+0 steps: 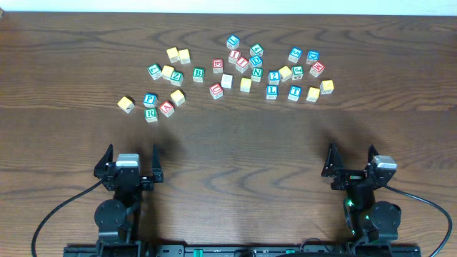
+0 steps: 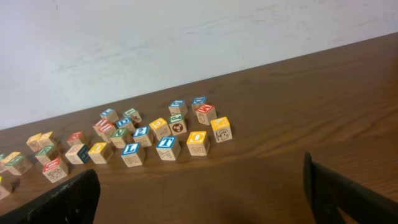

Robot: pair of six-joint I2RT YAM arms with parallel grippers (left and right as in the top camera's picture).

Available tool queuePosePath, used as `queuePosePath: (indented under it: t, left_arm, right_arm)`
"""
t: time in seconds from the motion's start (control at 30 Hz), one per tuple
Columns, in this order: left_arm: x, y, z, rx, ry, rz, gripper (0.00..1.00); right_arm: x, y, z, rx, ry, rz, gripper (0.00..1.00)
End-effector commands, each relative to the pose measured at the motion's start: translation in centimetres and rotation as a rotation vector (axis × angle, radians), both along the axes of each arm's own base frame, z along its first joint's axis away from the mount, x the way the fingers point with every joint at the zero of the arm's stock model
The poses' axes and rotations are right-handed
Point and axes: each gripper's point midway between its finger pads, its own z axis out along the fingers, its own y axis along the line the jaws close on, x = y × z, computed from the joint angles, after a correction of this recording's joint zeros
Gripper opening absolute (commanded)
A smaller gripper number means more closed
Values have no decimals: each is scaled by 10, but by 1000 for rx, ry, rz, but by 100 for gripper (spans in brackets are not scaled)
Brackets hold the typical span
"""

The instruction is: Spell out ROBOT

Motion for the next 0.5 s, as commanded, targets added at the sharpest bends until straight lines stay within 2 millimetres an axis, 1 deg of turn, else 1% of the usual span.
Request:
queuePosePath:
  t: [0.0, 0.1, 0.17, 0.3, 0.4, 0.47]
  left_arm:
    - [-1, 2, -15, 17, 52, 10, 98]
    - [-1, 4, -14, 42, 50, 18, 98]
    - [-1, 4, -15, 45, 51, 18, 98]
    - [-1, 5, -15, 46, 51, 23, 97]
    - [-2, 12, -15, 50, 54, 62, 98]
    - [-1, 7, -10, 46, 31, 33, 98]
  right_arm:
    - [0, 0, 0, -5, 0, 2, 99]
    - [0, -4, 1, -6, -5, -20, 99]
    - [0, -7, 8, -7, -34, -41, 99]
    - [0, -8, 20, -5, -83, -45, 99]
    - [0, -6, 29, -5, -119, -32, 99]
    - [0, -5, 35, -35, -144, -29, 99]
